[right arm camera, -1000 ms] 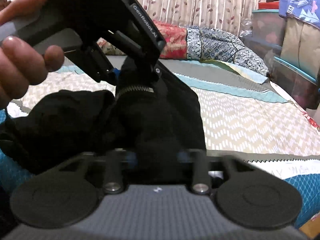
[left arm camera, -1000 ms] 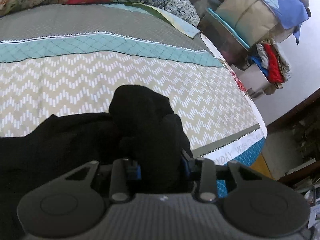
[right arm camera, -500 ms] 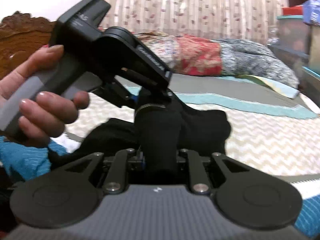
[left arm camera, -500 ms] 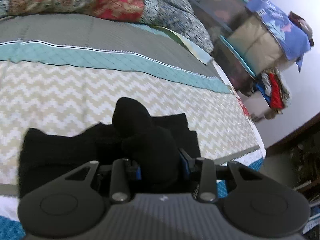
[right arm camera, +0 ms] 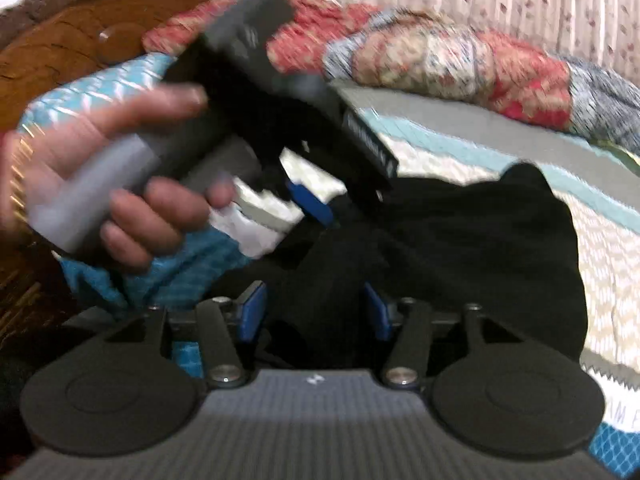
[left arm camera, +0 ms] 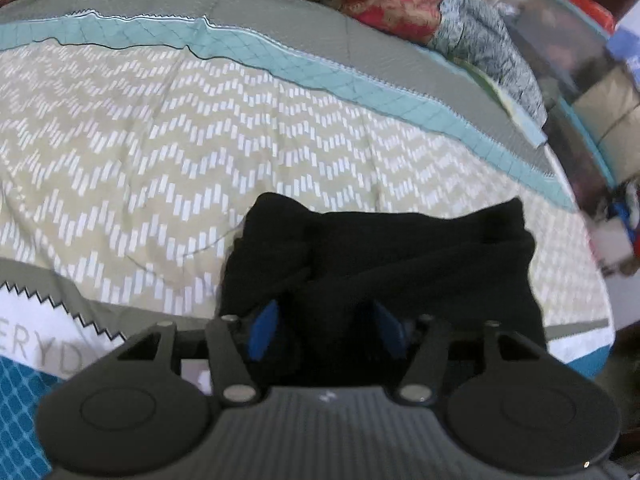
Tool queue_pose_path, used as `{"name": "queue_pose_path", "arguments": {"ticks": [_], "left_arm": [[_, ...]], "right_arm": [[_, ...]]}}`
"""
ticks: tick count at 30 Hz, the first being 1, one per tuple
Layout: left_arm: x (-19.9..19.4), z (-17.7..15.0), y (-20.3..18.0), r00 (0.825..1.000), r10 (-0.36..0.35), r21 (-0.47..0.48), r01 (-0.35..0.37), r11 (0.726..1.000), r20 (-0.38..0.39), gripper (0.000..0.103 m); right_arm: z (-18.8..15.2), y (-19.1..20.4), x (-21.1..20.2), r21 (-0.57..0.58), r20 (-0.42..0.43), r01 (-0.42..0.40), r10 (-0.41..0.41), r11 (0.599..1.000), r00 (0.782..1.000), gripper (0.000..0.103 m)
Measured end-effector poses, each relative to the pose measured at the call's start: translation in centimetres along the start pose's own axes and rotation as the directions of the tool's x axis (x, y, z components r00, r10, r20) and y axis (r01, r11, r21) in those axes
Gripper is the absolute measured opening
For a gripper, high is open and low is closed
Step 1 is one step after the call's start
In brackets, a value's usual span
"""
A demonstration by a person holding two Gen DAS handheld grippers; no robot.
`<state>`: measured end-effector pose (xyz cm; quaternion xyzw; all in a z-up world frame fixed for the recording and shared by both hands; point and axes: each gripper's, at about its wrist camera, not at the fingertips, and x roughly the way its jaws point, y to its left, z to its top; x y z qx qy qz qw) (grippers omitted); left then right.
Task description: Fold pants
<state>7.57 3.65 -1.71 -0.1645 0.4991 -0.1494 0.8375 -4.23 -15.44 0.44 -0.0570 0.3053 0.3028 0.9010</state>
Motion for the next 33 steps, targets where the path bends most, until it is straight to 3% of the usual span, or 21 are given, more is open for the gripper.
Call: {"name": "queue_pose_path", "arguments": {"ticks": [4, 7, 9, 11, 13, 14, 15, 16, 18, 23, 26, 28, 29, 31, 33], "left_arm": [[-1.6, 0.0, -0.8, 0.999, -0.032, -0.004, 0.032, 0.999, 0.043, 0.075], [-3.0, -0.7, -1.6, 0.993, -0.099, 0.022, 0.098, 0.995, 0.065, 0.093], [-3.1, -1.3, -2.5, 0.993, -0.106, 0.052, 0.103, 0.993, 0.059, 0.096], [-2.4, -1.8, -3.0, 0.994, -0.103, 0.075, 0.100, 0.992, 0.033, 0.092], [-1.3, -2.3, -3.3, 0.996, -0.084, 0.077, 0.084, 0.993, -0.005, 0.060], [-0.7, -2.4, -3.3, 0.997, -0.076, 0.074, 0.077, 0.994, -0.020, 0.054], [-0.7, -2.5, -3.4, 0.998, -0.060, 0.079, 0.061, 0.995, -0.015, 0.044], [-0.9, -2.6, -3.6, 0.999, -0.053, 0.091, 0.053, 0.994, -0.004, 0.032], [-2.3, -2.4, -3.9, 0.997, -0.080, 0.105, 0.077, 0.991, 0.020, 0.026], [-5.1, -1.4, -2.6, 0.992, -0.089, 0.111, 0.079, 0.991, 0.093, 0.024], [-3.4, -1.6, -0.8, 0.998, -0.036, 0.072, 0.032, 0.997, 0.053, 0.028], [-0.6, -2.3, 0.2, 1.000, 0.024, 0.074, -0.023, 0.997, -0.017, 0.045], [0.2, -2.7, 0.5, 0.999, 0.037, 0.064, -0.035, 0.997, -0.038, 0.046], [-0.4, -3.0, 0.6, 1.000, 0.018, 0.045, -0.018, 0.999, -0.008, 0.047], [-1.9, -2.9, 0.3, 0.999, 0.010, 0.061, -0.012, 0.998, 0.036, 0.052]], "right_arm": [[0.2, -1.9, -2.6, 0.067, 0.064, 0.033, -0.037, 0.997, 0.997, 0.056], [-0.4, -2.6, -3.5, 0.092, 0.050, 0.056, -0.061, 0.994, 0.997, 0.056], [-1.0, -2.2, -3.3, 0.094, 0.022, 0.049, -0.051, 0.994, 0.998, 0.058], [-1.6, -1.8, -2.4, 0.100, -0.012, 0.032, -0.031, 0.994, 0.999, 0.058], [-2.5, -0.9, -1.7, 0.106, -0.025, 0.007, -0.005, 0.994, 1.000, 0.058], [-2.4, -0.9, -1.2, 0.106, -0.036, 0.010, -0.006, 0.994, 0.999, 0.052], [-2.2, -0.8, -0.6, 0.104, -0.058, 0.011, -0.005, 0.995, 0.998, 0.016], [-1.9, -0.5, -0.2, 0.107, -0.079, 0.021, -0.013, 0.994, 0.997, 0.010], [-0.8, 0.4, -0.7, 0.081, -0.052, 0.035, -0.031, 0.996, 0.998, 0.009], [2.1, 2.8, -2.4, 0.037, 0.046, -0.015, 0.013, 0.999, 0.999, 0.006], [1.6, 3.7, 0.2, 0.038, -0.021, -0.025, 0.025, 0.999, 0.999, 0.006], [0.3, 3.5, 2.8, 0.072, -0.121, -0.030, 0.039, 0.997, 0.992, 0.007], [-0.1, 3.1, 3.4, 0.095, -0.149, -0.037, 0.052, 0.995, 0.987, 0.007], [0.1, 2.5, 2.2, 0.129, -0.121, -0.065, 0.080, 0.990, 0.989, 0.009], [1.1, 1.1, -0.1, 0.138, -0.055, -0.103, 0.112, 0.985, 0.992, 0.027]]}}
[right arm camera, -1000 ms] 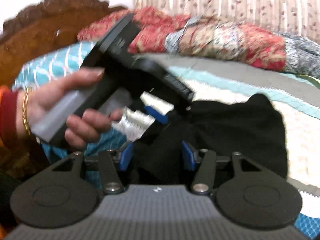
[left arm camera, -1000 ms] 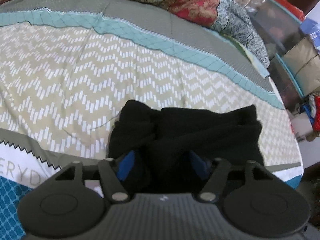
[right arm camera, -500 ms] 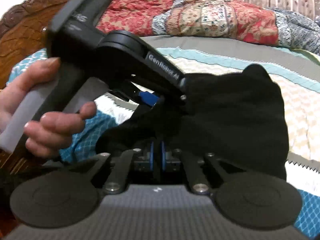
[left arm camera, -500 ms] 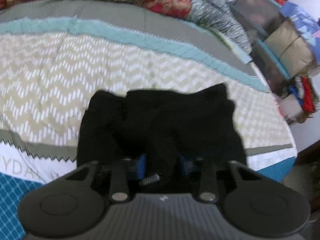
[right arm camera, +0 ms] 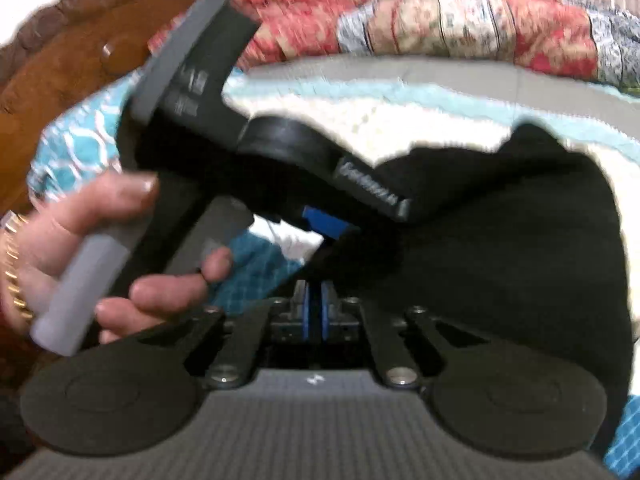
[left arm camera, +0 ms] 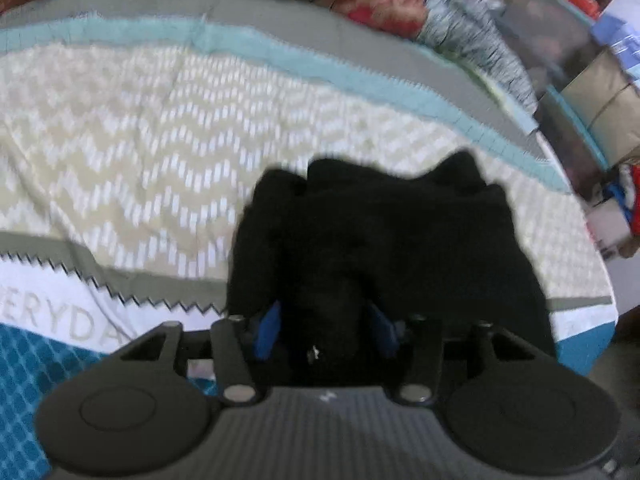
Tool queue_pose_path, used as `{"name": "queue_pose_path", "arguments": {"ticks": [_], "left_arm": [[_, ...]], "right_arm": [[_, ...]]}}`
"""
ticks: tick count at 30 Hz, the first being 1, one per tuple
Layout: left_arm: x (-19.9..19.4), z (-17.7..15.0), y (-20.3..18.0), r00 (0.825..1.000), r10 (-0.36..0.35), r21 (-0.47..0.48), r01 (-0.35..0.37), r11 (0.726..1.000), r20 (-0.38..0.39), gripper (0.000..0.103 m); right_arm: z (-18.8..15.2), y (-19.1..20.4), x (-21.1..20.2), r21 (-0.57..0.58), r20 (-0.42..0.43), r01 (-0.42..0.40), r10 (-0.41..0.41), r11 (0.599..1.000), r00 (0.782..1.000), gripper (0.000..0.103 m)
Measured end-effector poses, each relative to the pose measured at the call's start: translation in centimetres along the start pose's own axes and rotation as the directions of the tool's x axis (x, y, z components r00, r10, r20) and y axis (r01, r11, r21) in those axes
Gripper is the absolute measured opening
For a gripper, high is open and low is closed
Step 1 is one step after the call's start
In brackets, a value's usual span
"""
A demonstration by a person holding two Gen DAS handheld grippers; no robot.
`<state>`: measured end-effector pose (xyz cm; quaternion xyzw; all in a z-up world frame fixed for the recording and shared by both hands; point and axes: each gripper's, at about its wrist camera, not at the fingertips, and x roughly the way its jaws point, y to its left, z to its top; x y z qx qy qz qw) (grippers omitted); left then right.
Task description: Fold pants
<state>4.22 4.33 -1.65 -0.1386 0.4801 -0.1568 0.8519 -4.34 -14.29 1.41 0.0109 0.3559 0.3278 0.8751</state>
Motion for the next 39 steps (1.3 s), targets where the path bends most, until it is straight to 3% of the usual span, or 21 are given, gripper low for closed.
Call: {"name": "queue_pose_path", "arguments": {"ticks": [2, 4, 7, 9, 13, 18, 21, 24, 30, 32, 34, 36, 39], "left_arm": [[-1.7, 0.3, 0.0, 0.998, 0.023, 0.008, -0.024, 1.000, 0.055, 0.053], [-3.7, 0.5, 0.3, 0.994, 0.021, -0.017, -0.019, 1.000, 0.112, 0.053], [-5.9, 0.8, 0.0, 0.983, -0.047, -0.032, 0.054, 0.998, 0.175, 0.053], [-6.6, 0.6, -1.4, 0.976, -0.094, 0.015, 0.093, 0.996, 0.195, 0.053], [-5.4, -0.5, -4.8, 0.974, -0.159, 0.127, 0.140, 0.982, 0.160, 0.053], [-1.2, -2.1, -5.4, 0.996, -0.083, 0.131, 0.077, 0.988, 0.042, 0.051], [0.2, -3.2, -4.2, 0.999, -0.031, 0.133, 0.027, 0.991, 0.024, 0.049], [0.7, -3.2, -3.6, 0.998, -0.047, 0.118, 0.043, 0.992, 0.029, 0.049], [0.2, -3.1, -4.0, 0.999, -0.043, 0.128, 0.040, 0.991, 0.021, 0.048], [-0.6, -3.4, -4.2, 0.999, -0.042, 0.130, 0.037, 0.991, 0.033, 0.054], [-1.5, -3.7, -4.3, 0.997, -0.058, 0.131, 0.051, 0.990, 0.051, 0.070], [-2.7, -3.9, -4.4, 0.994, -0.070, 0.133, 0.059, 0.989, 0.082, 0.079], [-3.7, -3.8, -4.2, 0.990, -0.084, 0.112, 0.071, 0.991, 0.109, 0.080]], "right_arm": [[0.8, -1.8, -3.0, 0.032, 0.095, 0.012, -0.015, 0.999, 0.995, 0.034], [1.7, -4.4, -5.5, 0.103, 0.169, 0.061, -0.078, 0.993, 0.983, 0.034], [3.0, -9.0, -7.4, 0.245, 0.216, 0.149, -0.204, 0.958, 0.955, 0.035], [3.4, -11.1, -7.3, 0.298, 0.210, 0.179, -0.247, 0.938, 0.946, 0.035], [4.0, -13.0, -5.3, 0.339, 0.164, 0.153, -0.219, 0.928, 0.962, 0.033], [3.7, -14.0, -0.7, 0.362, 0.037, 0.156, -0.181, 0.919, 0.983, 0.033], [2.2, -15.6, 2.4, 0.387, -0.096, 0.251, -0.232, 0.887, 0.968, 0.031], [0.9, -16.5, 2.8, 0.454, -0.075, 0.224, -0.213, 0.862, 0.974, 0.032], [0.6, -15.4, -0.3, 0.439, -0.045, 0.229, -0.234, 0.869, 0.971, 0.034], [-0.1, -15.2, -2.2, 0.474, 0.003, 0.194, -0.222, 0.859, 0.975, 0.036], [-1.3, -15.2, -4.2, 0.516, 0.050, 0.162, -0.218, 0.841, 0.975, 0.038], [-2.1, -15.3, -5.1, 0.544, 0.075, 0.148, -0.224, 0.826, 0.972, 0.041], [-3.7, -15.5, -6.5, 0.588, 0.067, 0.153, -0.237, 0.794, 0.969, 0.049]]}}
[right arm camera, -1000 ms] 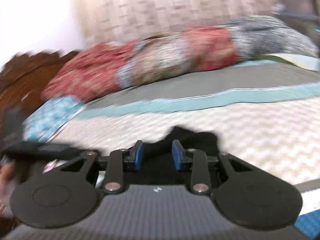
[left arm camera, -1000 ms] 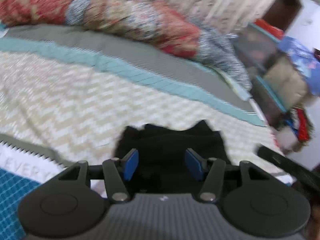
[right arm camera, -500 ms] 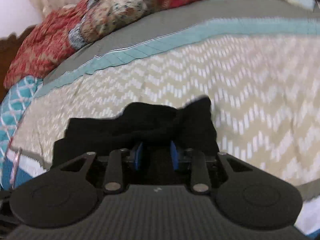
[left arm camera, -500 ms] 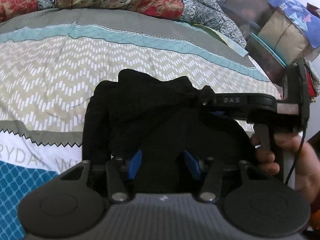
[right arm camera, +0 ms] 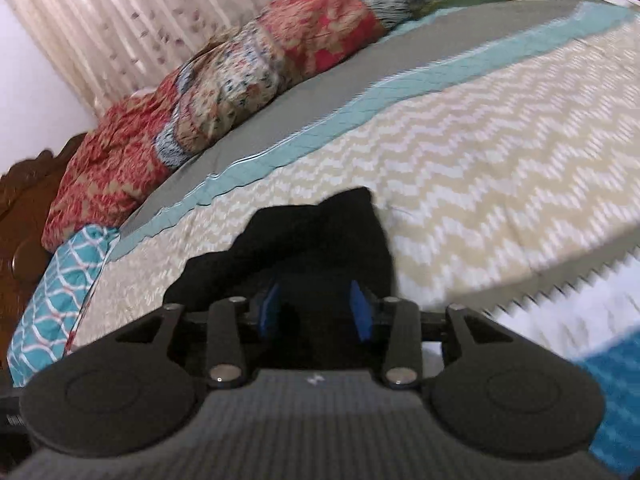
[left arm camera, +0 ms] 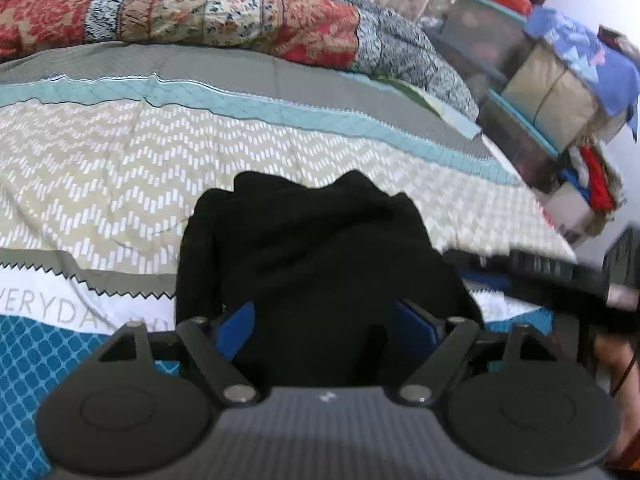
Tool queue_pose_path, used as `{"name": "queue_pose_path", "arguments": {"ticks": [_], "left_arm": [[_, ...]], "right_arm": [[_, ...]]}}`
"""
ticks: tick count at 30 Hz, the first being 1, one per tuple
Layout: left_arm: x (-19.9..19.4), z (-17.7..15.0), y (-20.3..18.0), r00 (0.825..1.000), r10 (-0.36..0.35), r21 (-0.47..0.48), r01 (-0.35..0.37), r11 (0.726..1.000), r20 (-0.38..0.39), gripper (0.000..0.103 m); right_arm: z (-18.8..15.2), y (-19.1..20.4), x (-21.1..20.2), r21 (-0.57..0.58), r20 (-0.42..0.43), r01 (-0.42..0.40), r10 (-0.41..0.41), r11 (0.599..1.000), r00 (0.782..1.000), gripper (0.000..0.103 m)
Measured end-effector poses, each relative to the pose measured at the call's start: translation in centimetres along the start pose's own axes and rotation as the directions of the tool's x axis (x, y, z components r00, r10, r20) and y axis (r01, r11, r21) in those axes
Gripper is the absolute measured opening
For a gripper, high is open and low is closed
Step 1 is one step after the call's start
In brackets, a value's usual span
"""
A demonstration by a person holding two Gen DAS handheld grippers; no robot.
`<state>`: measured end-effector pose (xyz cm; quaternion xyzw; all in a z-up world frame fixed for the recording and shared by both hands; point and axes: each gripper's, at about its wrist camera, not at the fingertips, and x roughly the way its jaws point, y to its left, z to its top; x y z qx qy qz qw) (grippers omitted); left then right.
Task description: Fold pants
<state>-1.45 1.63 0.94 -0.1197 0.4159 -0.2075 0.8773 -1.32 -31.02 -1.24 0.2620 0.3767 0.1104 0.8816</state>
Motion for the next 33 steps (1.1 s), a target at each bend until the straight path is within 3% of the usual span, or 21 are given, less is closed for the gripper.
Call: {"name": "queue_pose_path", "arguments": {"ticks": [3, 7, 16, 21, 24, 33], "left_arm": [[-0.7, 0.2, 0.8, 0.999, -0.027, -0.056, 0.029, 0.998, 0.022, 0.086], [-0.4, 0.4, 2.2, 1.000, 0.000, -0.111, 0.002, 0.994, 0.015, 0.091], [0.3, -0.2, 4.2, 1.000, 0.023, -0.183, -0.026, 0.983, -0.019, 0.100], [0.6, -0.3, 5.2, 0.999, 0.036, -0.211, -0.042, 0.977, -0.032, 0.103], [1.2, -0.5, 5.5, 0.998, 0.037, -0.217, -0.048, 0.975, -0.054, 0.103], [3.4, -1.7, 5.8, 0.990, 0.026, -0.231, -0.057, 0.971, -0.138, 0.103]], "right_arm": [[-0.7, -1.2, -0.7, 0.066, -0.011, -0.028, 0.029, 0.997, 1.000, 0.052], [-1.0, -2.2, -0.9, 0.152, -0.036, -0.084, 0.090, 0.985, 0.995, 0.058], [-1.4, -1.6, -0.5, 0.155, -0.044, -0.091, 0.099, 0.984, 0.994, 0.067], [-2.1, -2.9, 0.5, 0.212, -0.078, -0.080, 0.099, 0.974, 0.992, 0.088], [-2.9, -4.7, 1.0, 0.306, -0.071, -0.118, 0.146, 0.945, 0.987, 0.088], [-3.1, -3.8, 0.5, 0.263, -0.063, -0.114, 0.135, 0.958, 0.989, 0.090]]}}
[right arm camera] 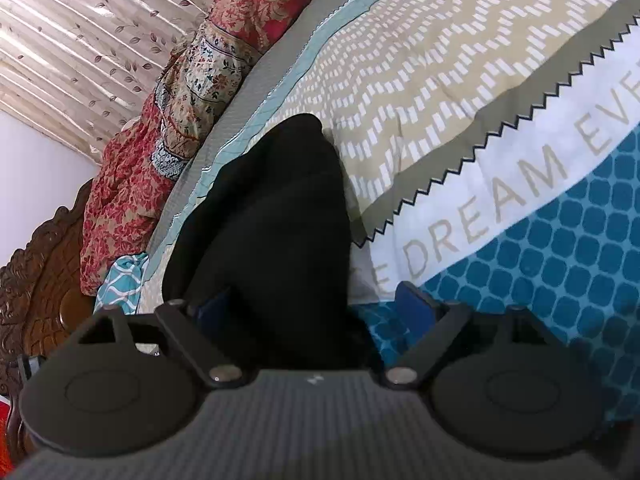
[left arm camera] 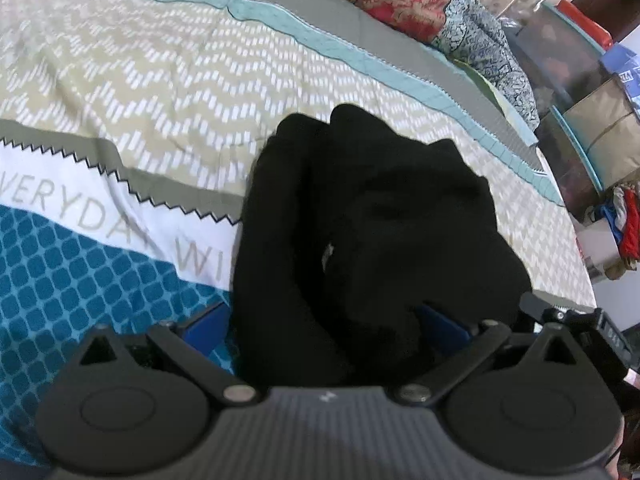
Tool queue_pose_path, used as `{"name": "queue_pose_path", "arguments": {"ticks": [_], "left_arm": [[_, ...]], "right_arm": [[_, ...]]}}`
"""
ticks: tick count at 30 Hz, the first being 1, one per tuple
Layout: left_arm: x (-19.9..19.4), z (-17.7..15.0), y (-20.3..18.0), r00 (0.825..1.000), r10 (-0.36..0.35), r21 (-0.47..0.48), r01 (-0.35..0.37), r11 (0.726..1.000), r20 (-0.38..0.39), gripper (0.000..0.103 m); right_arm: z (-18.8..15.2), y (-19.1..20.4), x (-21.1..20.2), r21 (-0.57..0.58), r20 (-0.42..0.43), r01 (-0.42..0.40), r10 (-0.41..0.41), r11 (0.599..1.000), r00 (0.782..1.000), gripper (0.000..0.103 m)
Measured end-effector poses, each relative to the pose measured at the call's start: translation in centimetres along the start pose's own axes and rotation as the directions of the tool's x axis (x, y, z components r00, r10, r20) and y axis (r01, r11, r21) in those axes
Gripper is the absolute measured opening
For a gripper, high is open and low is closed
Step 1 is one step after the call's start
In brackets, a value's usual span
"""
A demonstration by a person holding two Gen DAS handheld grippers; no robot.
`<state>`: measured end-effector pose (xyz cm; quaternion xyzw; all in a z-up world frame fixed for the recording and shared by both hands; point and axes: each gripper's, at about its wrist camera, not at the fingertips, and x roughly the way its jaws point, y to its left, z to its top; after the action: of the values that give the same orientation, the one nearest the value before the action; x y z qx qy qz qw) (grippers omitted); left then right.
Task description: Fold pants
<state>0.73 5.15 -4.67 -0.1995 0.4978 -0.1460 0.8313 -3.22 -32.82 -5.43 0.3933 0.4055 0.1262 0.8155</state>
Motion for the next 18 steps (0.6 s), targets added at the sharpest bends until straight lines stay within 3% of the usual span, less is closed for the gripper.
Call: {"name": "queue_pose_path", "arguments": {"ticks": [18], "left_arm": [[0.72, 0.06, 0.34, 1.000, 0.004, 0.020, -0.004, 1.000, -0.031, 0.103]], "right_arm": [[-0.25, -0.01, 0.10, -0.013, 0.014, 0.003, -0.003, 1.000, 1.000, 0.090]]}}
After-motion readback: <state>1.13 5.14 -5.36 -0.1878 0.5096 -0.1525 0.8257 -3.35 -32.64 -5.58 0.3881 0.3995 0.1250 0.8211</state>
